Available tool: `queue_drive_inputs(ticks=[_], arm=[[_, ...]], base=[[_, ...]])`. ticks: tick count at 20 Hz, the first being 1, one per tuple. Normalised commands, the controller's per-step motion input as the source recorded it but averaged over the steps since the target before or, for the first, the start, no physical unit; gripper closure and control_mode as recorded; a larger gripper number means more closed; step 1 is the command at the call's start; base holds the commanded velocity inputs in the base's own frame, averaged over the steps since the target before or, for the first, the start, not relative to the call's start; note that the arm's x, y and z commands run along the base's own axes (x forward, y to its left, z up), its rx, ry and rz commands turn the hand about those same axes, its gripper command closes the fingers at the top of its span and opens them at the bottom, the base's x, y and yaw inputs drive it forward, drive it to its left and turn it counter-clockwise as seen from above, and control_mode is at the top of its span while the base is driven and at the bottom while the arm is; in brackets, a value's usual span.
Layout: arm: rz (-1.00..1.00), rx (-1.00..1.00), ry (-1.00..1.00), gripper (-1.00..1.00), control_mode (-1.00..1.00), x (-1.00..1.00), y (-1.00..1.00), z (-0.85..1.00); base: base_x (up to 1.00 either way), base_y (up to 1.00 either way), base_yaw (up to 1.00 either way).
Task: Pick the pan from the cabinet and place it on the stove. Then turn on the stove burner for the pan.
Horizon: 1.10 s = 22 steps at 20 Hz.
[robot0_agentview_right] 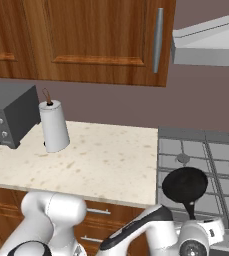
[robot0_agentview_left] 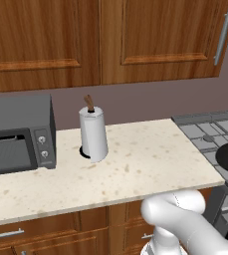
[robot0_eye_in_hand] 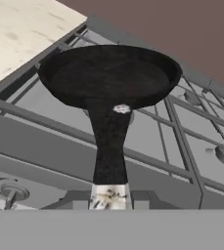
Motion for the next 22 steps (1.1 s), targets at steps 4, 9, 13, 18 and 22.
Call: queue_drive_inputs(ticks=[4, 9, 13, 18, 22], arm=[[0.0, 0.0, 0.05, 1.0, -1.0, 0.27, -0.18, -0.2], [0.0, 0.01, 0.05, 1.0, -1.0, 0.03, -0.16, -0.12], [0.0, 0.01, 0.02, 1.0, -1.0, -0.11, -0.12, 0.0], [0.0, 0.0, 0.04, 1.0, -1.0, -0.14, -0.02, -0.01], [0.0, 0.0, 0.11, 1.0, -1.0, -0.08, -0.01, -0.07]], base=[[0.0, 0.0, 0.0], [0.0, 0.0, 0.0], [0.0, 0.0, 0.0], [0.0, 0.0, 0.0], [0.0, 0.0, 0.0]])
